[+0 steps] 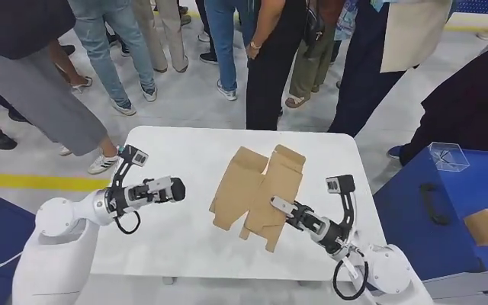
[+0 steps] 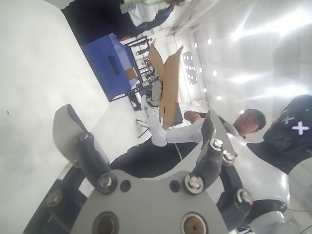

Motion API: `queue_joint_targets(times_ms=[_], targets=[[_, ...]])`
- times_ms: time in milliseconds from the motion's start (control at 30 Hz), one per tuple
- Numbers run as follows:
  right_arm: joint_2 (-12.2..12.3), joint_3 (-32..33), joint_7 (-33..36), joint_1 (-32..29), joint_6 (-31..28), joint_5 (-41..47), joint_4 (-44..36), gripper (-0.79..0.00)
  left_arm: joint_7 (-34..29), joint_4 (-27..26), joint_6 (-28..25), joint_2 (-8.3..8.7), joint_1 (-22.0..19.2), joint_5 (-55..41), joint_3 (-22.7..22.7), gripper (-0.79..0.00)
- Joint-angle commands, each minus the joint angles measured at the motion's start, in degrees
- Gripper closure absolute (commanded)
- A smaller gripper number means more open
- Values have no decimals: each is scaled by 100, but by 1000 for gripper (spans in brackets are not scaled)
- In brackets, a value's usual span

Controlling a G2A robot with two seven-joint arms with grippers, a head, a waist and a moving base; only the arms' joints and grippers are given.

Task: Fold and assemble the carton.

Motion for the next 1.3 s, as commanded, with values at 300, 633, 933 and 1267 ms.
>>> queue_joint_targets(times_ms=[300,633,933,1267], targets=[[50,-198,550,-215,466,-99,-59,0,-382,-478,-121,-22,-64,283,908,-773],[51,-439,409,-178,359,-356,-80,0,-325,-461,-159,-15,-158,330,1243,-34],[33,-504,-72,-91,339,-425,8,-785,-532,-477,-354,61,-43,44,1079,0],[-115,-417,-1562,235,125,1014,299,-785,-662,-780,-721,149,222,-49,877,0]])
